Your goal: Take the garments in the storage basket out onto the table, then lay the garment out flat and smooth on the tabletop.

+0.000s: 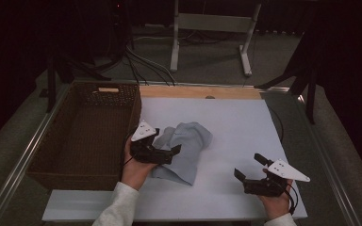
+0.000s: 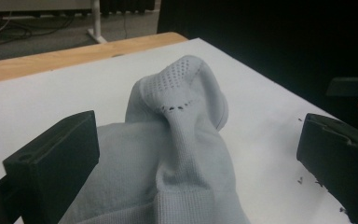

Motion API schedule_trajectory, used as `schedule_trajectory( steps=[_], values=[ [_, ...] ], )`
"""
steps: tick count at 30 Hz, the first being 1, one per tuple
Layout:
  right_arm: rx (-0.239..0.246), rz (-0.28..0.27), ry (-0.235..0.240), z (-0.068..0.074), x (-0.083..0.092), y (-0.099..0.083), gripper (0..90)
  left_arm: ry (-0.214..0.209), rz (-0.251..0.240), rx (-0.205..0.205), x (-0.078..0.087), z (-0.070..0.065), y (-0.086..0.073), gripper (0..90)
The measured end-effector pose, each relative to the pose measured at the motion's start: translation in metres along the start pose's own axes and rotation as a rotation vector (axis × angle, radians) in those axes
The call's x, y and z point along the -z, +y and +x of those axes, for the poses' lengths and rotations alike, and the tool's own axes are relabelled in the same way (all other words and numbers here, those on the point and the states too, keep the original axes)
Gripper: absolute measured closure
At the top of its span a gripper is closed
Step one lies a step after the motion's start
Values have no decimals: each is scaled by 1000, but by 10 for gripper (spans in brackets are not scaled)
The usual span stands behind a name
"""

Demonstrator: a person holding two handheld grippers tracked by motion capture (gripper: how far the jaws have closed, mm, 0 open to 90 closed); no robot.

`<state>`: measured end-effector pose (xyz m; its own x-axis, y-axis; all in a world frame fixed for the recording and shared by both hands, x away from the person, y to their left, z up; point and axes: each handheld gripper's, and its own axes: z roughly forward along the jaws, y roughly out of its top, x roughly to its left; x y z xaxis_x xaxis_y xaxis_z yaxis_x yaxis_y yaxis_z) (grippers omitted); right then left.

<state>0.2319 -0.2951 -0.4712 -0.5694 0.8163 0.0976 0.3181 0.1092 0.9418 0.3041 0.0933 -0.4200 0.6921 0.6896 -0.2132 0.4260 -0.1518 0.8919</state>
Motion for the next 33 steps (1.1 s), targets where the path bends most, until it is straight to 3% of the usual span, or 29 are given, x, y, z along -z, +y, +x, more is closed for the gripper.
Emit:
schedule_trajectory(
  steps=[9, 17, 33],
  values=[
    [2, 5, 5, 3, -1, 0, 11, 15, -32, -29, 13, -1, 1, 1],
    [10, 4, 13, 3, -2, 0, 12, 51, -43, -15, 27, 3, 2, 1],
    [35, 11, 36, 10, -10, -2, 12, 84, -48, -15, 32, 5, 1, 1]
  ],
)
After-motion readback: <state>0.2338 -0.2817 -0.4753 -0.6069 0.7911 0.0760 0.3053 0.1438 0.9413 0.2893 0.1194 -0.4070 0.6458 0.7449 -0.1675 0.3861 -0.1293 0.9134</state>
